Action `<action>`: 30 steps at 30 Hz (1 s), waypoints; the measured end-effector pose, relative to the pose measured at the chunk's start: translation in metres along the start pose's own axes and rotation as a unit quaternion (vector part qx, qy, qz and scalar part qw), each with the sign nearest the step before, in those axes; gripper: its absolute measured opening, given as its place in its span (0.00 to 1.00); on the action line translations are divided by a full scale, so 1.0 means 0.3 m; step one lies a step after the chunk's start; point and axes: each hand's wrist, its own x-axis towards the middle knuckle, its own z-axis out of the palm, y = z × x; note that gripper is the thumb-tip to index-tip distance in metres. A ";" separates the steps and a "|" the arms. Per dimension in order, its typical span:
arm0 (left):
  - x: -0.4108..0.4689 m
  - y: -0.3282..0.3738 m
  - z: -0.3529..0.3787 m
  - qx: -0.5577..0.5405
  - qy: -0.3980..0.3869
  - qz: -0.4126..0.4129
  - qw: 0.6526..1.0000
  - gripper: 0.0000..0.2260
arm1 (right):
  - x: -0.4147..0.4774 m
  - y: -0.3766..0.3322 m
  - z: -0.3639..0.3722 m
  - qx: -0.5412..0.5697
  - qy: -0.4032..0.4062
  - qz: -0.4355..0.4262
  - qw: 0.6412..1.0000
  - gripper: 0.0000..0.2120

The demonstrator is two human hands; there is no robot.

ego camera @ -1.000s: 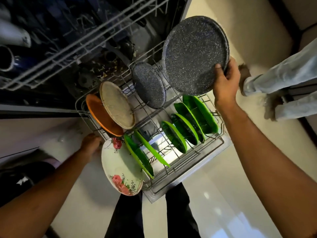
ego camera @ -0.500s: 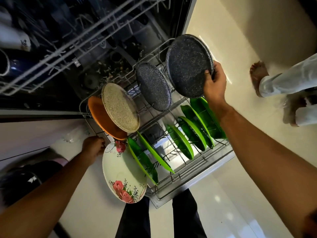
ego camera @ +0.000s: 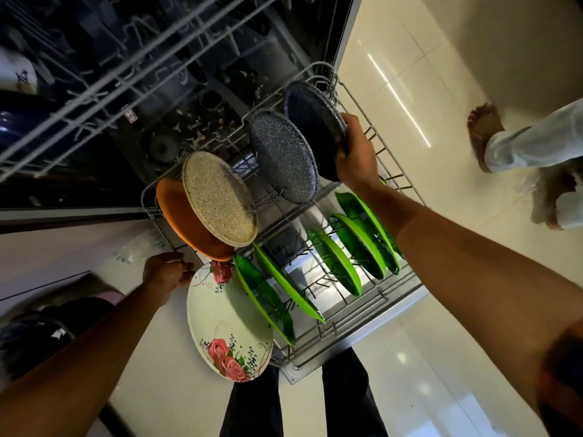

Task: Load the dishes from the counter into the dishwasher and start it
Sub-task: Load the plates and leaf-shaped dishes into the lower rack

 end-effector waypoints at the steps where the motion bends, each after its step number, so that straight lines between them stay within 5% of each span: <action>1: -0.001 0.003 0.003 0.001 -0.002 -0.001 1.000 0.13 | 0.010 0.003 -0.003 -0.003 -0.002 0.009 1.000 0.17; 10: -0.004 0.006 0.000 0.026 0.011 0.001 1.000 0.11 | 0.046 0.022 -0.061 -0.055 -0.077 0.038 0.995 0.23; 23: -0.041 0.019 0.010 0.026 0.004 -0.015 1.000 0.09 | 0.041 0.024 -0.087 0.000 -0.035 0.078 0.996 0.28; 27: -0.051 0.015 -0.021 0.016 0.081 0.048 0.995 0.05 | 0.004 0.021 -0.126 -0.009 0.000 0.063 0.998 0.22; 30: -0.112 0.002 -0.033 0.068 0.123 0.115 0.983 0.15 | -0.036 0.037 -0.145 -0.002 0.002 0.060 0.998 0.13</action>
